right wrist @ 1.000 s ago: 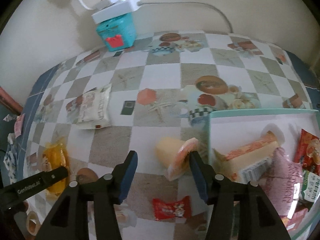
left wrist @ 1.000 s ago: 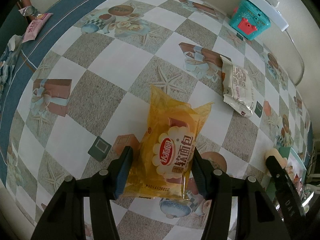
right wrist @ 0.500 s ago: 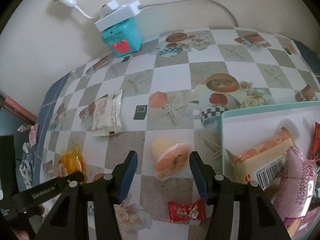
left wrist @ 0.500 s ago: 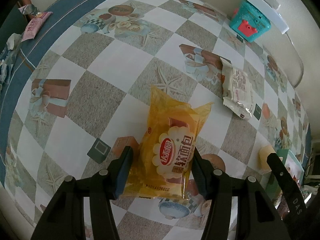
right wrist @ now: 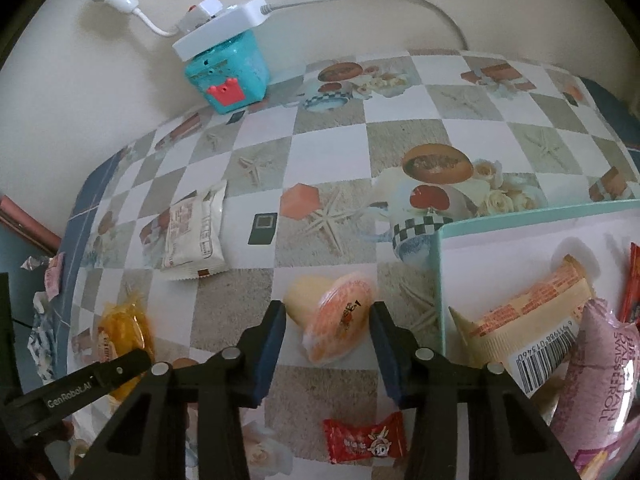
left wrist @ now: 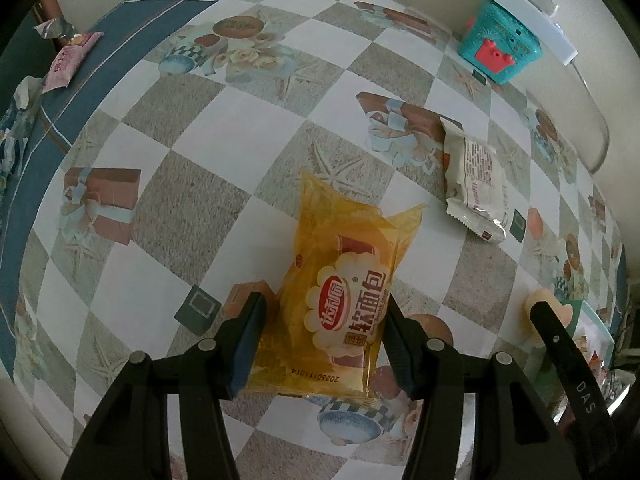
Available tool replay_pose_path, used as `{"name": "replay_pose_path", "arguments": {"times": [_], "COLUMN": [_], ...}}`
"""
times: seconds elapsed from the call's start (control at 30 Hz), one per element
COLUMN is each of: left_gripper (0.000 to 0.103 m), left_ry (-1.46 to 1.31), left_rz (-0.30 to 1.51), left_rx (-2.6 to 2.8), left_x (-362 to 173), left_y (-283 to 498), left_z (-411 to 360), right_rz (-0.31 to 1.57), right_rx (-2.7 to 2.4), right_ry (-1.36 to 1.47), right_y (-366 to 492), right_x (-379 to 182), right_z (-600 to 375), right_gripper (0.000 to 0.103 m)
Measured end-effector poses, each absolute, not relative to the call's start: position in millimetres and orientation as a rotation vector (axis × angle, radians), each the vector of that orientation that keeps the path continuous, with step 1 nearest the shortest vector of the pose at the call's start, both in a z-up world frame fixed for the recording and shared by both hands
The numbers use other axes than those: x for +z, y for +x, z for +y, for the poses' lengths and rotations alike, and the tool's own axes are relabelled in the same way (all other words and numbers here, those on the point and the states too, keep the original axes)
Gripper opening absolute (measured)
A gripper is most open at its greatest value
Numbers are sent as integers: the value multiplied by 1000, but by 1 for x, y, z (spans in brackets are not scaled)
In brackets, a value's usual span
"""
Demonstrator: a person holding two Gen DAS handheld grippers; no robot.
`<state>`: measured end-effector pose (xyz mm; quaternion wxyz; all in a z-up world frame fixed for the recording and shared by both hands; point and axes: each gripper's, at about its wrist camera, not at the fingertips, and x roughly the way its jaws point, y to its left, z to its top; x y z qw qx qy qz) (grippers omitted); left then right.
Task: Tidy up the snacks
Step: 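Close the right tool on the round cream bun and lift it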
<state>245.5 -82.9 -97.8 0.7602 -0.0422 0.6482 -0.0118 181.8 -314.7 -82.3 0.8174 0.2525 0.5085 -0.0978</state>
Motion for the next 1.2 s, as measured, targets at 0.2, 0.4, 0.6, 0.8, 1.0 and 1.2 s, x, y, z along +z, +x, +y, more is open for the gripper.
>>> {"name": "replay_pose_path", "arguments": {"times": [0.2, 0.4, 0.6, 0.8, 1.0, 1.2], "left_gripper": [49, 45, 44, 44, 44, 44], "left_ry": [-94, -125, -135, -121, -120, -133], "left_rz": [1399, 1402, 1407, 1400, 1392, 1382], "left_rx": [-48, -61, -72, -80, -87, -90], "left_x": [-97, -96, -88, -81, -75, -68], "left_y": [243, 240, 235, 230, 228, 225], "left_z": [-91, -88, -87, -89, -89, -87], "right_rz": [1082, 1078, 1065, 1066, 1058, 1048], "right_rx": [-208, -204, -187, -187, -175, -172], "right_ry": [509, 534, 548, 571, 568, 555], "right_y": [179, 172, 166, 161, 160, 158], "right_x": [-77, -72, -61, -61, -57, -50], "right_z": [-310, -309, -308, -311, -310, -308], "right_gripper": [37, 31, 13, 12, 8, 5]}}
